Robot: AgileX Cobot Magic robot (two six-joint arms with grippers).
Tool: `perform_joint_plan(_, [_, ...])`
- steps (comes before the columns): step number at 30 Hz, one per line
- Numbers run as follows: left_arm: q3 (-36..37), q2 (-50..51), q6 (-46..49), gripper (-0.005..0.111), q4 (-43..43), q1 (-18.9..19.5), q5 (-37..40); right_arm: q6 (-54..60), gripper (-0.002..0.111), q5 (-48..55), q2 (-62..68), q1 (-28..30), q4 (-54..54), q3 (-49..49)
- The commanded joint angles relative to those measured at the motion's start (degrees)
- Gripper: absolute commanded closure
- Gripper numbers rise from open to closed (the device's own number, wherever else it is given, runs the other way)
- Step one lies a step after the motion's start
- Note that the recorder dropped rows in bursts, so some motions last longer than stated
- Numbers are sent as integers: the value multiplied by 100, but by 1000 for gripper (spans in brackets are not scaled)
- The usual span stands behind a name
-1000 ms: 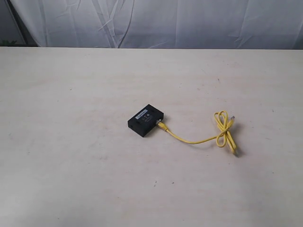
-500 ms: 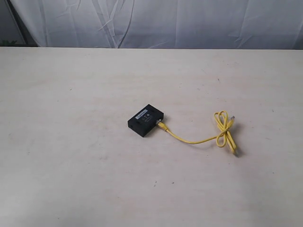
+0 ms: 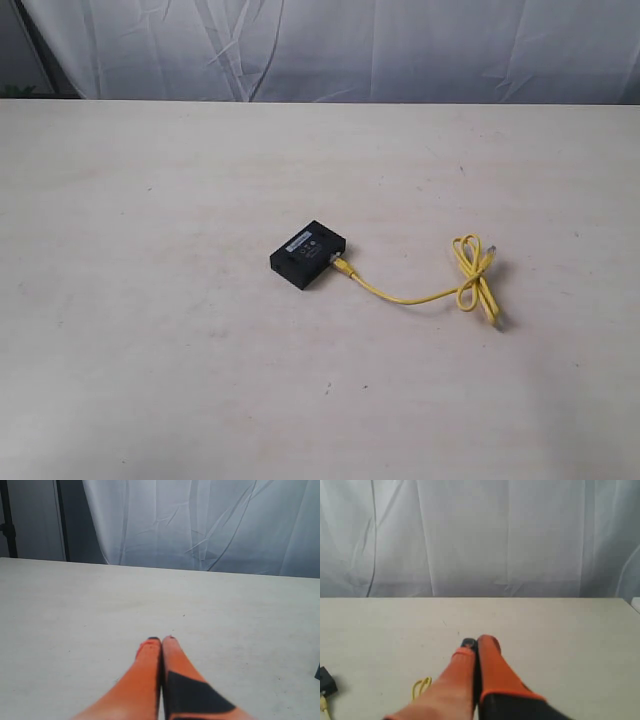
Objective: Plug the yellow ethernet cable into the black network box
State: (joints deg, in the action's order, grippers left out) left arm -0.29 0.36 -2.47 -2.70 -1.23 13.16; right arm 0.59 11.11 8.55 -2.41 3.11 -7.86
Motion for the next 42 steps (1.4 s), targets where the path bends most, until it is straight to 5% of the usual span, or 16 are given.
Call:
perform_joint_plan(1, [29, -36, -8, 107, -2, 22, 7, -14, 108, 178, -446, 294, -11, 425])
perform_joint_plan(42, [29, -36, -8, 107, -2, 22, 7, -59, 108, 587, -855, 369, 4, 786])
